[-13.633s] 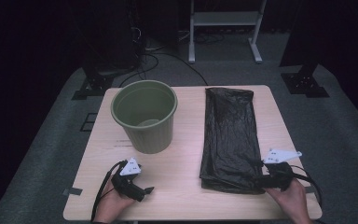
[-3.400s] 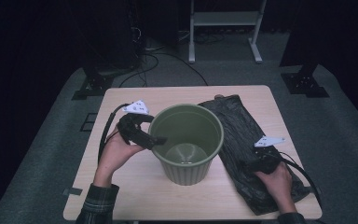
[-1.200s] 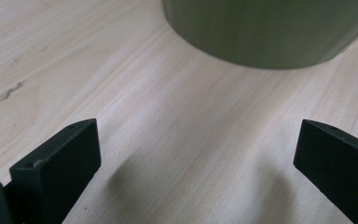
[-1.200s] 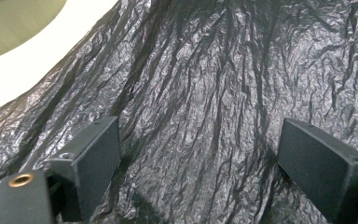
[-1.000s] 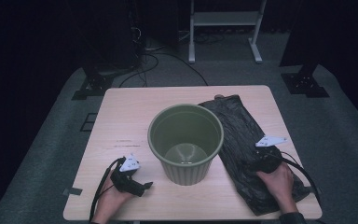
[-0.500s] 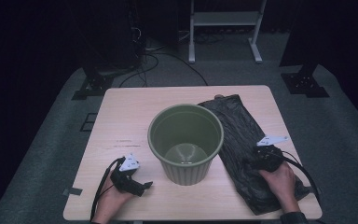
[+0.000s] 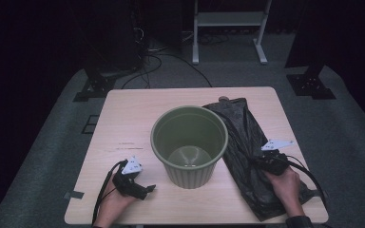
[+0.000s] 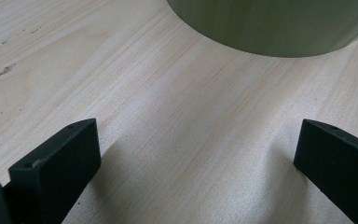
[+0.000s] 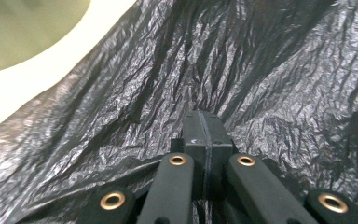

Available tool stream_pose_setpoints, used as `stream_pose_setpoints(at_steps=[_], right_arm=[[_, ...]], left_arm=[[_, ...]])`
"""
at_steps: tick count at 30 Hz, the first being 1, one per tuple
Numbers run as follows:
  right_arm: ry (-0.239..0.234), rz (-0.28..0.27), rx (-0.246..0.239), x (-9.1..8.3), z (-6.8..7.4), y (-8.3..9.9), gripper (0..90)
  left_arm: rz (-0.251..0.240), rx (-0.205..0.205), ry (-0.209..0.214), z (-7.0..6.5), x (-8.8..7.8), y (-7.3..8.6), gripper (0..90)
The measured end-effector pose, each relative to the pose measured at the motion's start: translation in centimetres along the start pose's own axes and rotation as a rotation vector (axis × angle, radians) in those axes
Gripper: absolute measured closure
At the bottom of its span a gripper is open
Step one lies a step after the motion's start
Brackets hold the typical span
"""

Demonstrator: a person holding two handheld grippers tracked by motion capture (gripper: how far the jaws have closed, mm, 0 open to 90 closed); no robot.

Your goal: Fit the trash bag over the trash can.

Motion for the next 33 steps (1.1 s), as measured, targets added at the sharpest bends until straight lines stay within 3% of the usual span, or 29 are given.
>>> stream_pose_setpoints(at_steps=[8, 15, 16, 20, 22, 24, 28, 33], right_arm=[[-0.071, 0.016, 0.002, -0.4, 2.9, 0.6, 89.9], [-0.099, 0.039, -0.049, -1.1, 5.8, 1.2, 89.8], [-0.097, 0.037, -0.058, -1.2, 5.8, 1.2, 85.0], [-0.08, -0.012, -0.028, -2.3, 5.2, -0.2, 52.2], [-0.035, -0.035, -0.024, -2.9, 4.3, -1.0, 39.1], [0.014, -0.016, -0.01, -2.9, 3.0, -1.2, 27.8], [0.1, 0.006, 0.029, -2.7, 0.0, -1.0, 17.0], [0.135, 0.044, 0.063, -2.2, -2.3, 0.6, 13.0]], left_arm=[[0.001, 0.0, -0.001, 0.0, 0.0, 0.0, 0.0], [0.001, 0.0, -0.002, 0.0, 0.0, 0.0, 0.0], [0.001, -0.001, -0.001, 0.0, 0.0, 0.0, 0.0], [0.001, -0.001, -0.002, 0.0, 0.0, 0.0, 0.0], [0.0, -0.001, -0.002, 0.0, 0.0, 0.0, 0.0], [0.001, -0.001, -0.002, 0.0, 0.0, 0.0, 0.0], [0.001, -0.001, -0.002, 0.0, 0.0, 0.0, 0.0], [0.001, -0.001, -0.002, 0.0, 0.0, 0.0, 0.0]])
Point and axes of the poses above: each handheld gripper's, and its own axes: x roughly forward along the jaws, y roughly out of its underside, z roughly to its left, the point moved 10 cm from there along x, roughly forward along the jaws, and after that the axes turned 6 degrees about -z, right-handed, at the moved point
